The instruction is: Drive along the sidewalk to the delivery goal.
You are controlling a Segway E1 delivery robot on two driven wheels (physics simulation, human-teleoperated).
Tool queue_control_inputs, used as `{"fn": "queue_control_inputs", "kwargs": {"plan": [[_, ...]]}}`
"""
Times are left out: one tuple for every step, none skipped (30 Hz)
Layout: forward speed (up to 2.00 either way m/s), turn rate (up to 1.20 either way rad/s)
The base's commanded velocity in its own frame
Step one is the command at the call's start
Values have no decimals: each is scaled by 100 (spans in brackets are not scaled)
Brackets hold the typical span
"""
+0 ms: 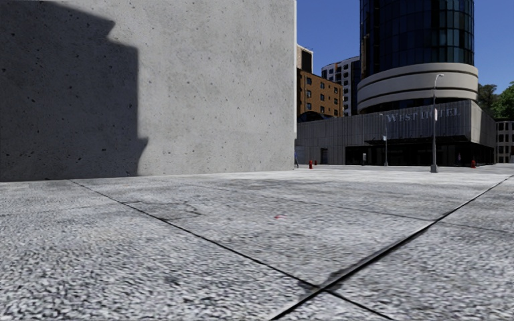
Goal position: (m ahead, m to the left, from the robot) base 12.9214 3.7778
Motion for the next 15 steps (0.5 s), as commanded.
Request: {"fn": "queue_control_inputs", "kwargs": {"plan": [[200, 0], [200, 0], [200, 0], [200, 0], [200, 0], [200, 0], [200, 0], [200, 0], [200, 0], [200, 0], [200, 0], [200, 0], [200, 0], [200, 0], [200, 0]]}}
